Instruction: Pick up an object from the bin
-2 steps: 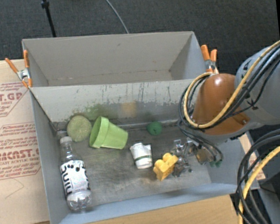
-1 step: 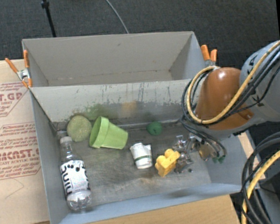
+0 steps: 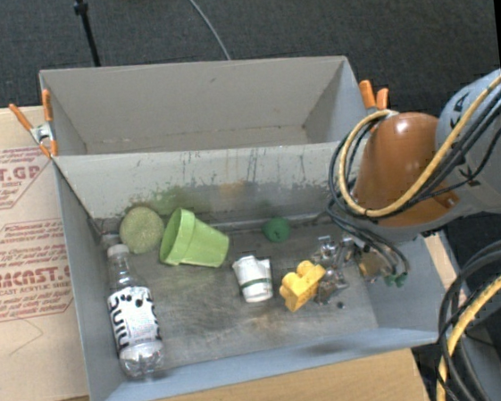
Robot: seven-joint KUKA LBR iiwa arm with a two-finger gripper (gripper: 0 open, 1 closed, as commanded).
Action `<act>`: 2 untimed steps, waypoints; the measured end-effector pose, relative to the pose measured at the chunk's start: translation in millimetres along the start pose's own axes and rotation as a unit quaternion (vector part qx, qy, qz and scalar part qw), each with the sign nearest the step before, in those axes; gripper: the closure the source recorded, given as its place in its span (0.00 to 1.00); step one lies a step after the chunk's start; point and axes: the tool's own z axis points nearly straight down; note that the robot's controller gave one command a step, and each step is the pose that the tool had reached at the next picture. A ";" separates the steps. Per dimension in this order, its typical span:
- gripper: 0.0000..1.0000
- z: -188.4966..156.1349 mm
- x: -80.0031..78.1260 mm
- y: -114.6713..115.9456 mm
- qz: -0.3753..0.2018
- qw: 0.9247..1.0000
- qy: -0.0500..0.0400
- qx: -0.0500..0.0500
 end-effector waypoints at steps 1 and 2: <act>1.00 -8.8 0.5 0.1 0.000 1.000 0.000 0.000; 1.00 -17.3 0.6 0.2 0.000 1.000 0.001 0.000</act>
Offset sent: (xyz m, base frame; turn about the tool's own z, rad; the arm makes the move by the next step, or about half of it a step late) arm -0.0001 -0.0001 0.0018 0.0000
